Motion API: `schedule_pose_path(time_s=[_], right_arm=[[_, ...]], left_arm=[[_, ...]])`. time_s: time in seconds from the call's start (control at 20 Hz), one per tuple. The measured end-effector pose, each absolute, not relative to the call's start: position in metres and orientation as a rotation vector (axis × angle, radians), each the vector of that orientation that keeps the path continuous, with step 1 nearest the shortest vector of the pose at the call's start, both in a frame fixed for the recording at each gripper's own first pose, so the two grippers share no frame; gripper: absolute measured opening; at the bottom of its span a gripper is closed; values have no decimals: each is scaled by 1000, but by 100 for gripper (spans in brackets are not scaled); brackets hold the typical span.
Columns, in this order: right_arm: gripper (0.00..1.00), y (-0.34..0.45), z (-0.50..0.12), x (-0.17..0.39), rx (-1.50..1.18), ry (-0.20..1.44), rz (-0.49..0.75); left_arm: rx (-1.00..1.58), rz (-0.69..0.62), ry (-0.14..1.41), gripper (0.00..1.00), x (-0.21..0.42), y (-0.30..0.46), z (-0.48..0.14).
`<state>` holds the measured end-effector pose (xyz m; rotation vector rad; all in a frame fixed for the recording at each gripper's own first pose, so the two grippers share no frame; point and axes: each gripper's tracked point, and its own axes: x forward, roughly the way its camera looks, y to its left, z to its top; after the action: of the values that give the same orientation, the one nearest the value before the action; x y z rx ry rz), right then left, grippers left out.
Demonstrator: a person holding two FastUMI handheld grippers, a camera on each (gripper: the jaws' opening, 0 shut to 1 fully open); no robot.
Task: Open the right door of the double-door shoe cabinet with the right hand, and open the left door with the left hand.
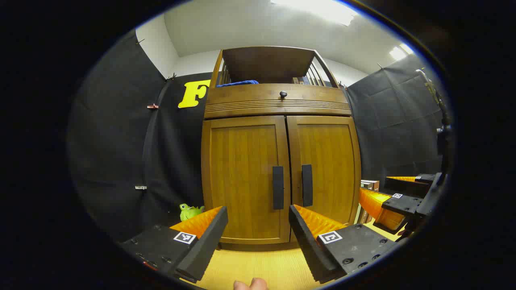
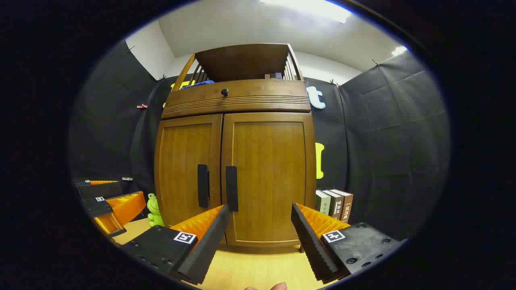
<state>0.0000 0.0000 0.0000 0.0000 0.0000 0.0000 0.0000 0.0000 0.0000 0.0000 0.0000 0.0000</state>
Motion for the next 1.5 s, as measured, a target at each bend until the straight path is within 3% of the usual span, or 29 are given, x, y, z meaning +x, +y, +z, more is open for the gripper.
schedule_pose_path(time_s=[0.95, 1.5], right_arm=[[98, -1, -2, 6, 4, 1, -1], [98, 45, -34, 82, -48, 32, 61]], left_arm=[[6, -12, -3, 94, 0, 0, 1], [30, 42, -13, 95, -2, 24, -8]])
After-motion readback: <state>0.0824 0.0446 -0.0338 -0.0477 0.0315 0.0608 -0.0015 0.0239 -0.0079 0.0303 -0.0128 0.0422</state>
